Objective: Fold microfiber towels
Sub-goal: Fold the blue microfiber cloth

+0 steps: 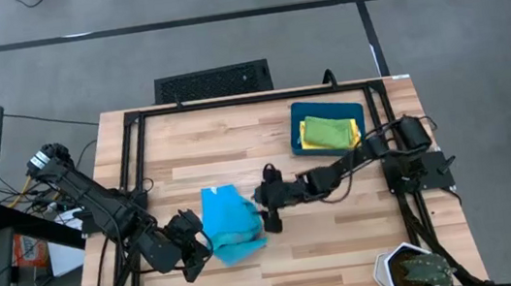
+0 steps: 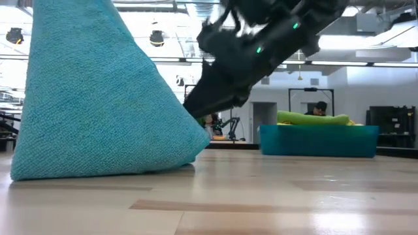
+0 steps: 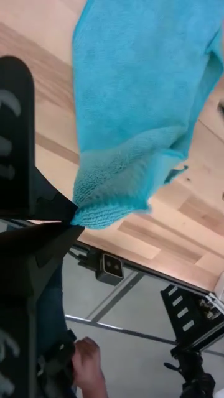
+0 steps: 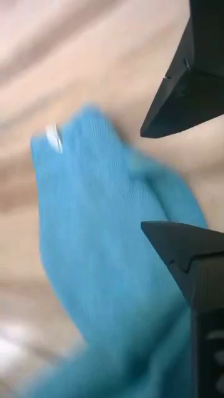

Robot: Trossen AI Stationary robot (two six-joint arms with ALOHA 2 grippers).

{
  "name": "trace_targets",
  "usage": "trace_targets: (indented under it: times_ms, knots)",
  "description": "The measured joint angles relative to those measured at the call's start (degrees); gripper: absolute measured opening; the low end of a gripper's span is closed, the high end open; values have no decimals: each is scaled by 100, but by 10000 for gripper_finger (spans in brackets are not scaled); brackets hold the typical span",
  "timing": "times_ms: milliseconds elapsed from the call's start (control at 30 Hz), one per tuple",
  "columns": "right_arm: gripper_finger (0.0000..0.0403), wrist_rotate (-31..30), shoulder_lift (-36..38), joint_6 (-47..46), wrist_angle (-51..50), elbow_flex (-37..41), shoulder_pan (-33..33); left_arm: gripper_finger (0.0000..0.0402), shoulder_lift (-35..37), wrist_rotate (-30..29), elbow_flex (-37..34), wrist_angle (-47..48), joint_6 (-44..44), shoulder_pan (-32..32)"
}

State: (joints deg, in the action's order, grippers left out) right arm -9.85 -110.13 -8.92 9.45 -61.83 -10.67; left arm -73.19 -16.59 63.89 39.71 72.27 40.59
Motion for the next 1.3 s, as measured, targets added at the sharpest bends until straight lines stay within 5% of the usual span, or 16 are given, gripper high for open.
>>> trace_targets:
  times_ms: [333, 1300]
  knots:
    - [255, 375, -356, -67, 294, 10, 610, 0, 0, -125, 0, 43, 0, 32]
    - [253, 164, -945, 84, 576, -222, 513, 0, 2, -281, -1, 199, 223, 32]
